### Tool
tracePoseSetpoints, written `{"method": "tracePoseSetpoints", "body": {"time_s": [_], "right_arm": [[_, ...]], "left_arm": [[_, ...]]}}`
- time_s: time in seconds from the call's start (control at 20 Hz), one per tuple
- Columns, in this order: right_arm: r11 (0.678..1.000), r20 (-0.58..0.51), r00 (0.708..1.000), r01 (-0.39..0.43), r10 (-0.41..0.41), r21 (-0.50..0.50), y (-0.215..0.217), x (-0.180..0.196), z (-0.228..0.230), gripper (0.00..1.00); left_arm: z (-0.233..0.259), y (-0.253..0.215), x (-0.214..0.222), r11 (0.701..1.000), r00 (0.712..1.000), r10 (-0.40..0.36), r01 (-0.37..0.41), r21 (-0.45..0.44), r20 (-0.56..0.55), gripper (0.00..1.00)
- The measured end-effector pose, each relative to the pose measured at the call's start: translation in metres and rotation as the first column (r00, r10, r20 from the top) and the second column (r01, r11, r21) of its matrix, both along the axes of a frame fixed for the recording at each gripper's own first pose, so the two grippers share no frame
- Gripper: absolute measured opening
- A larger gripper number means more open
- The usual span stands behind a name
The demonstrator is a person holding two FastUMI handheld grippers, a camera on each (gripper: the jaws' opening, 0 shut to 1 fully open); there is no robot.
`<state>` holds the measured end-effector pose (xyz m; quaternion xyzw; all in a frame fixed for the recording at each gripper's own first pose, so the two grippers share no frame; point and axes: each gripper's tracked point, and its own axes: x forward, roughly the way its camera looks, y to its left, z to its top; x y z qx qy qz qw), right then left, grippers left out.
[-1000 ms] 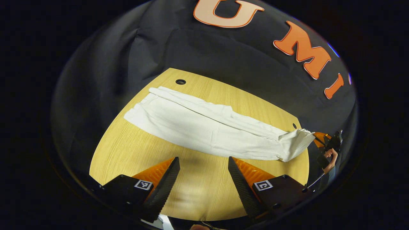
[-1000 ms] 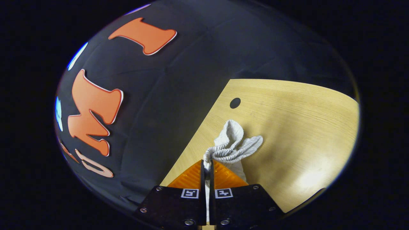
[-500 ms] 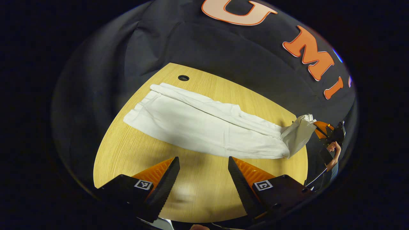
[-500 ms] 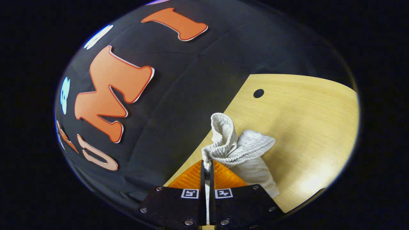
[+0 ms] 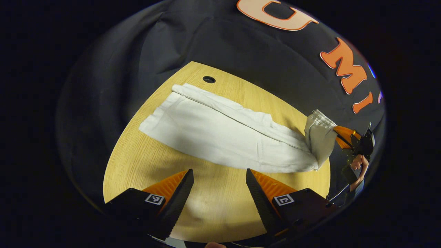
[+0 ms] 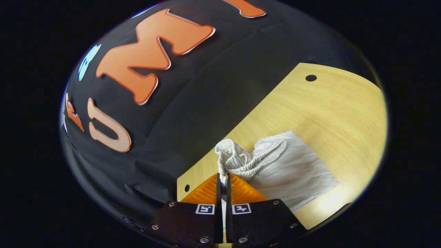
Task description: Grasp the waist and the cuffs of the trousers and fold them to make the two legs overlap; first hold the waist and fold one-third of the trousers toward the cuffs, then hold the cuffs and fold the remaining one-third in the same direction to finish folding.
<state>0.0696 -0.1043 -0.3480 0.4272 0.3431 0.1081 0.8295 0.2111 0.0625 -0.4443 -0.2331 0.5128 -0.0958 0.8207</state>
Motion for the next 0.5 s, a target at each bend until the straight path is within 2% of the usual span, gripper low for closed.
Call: {"method": "tracePoseSetpoints", "body": {"time_s": [0.15,0.25,0.3,0.35,0.5], "right_arm": [[0.993,-0.027,0.994,-0.109,0.108,-0.047,-0.008,-0.01,0.006,0.04],[0.968,-0.073,0.973,-0.224,0.217,-0.112,-0.012,-0.021,-0.001,0.04],[0.941,-0.107,0.954,-0.296,0.282,-0.165,-0.017,-0.028,-0.006,0.05],[0.906,-0.123,0.931,-0.362,0.343,-0.218,-0.022,-0.029,-0.005,0.06],[0.819,-0.124,0.887,-0.458,0.444,-0.345,-0.042,-0.023,0.006,0.11]], "left_arm": [[0.0,-0.002,-0.001,1.0,1.0,0.007,-0.007,-0.021,-0.022,1.0],[-0.001,-0.003,-0.003,0.999,0.999,0.003,-0.004,-0.037,-0.041,1.0],[-0.001,-0.003,-0.004,0.999,0.999,-0.001,-0.001,-0.045,-0.051,0.96],[-0.002,-0.004,-0.003,0.999,0.998,-0.007,0.004,-0.052,-0.058,0.99],[-0.004,-0.004,-0.002,0.997,0.997,-0.012,0.006,-0.073,-0.079,1.0]]}}
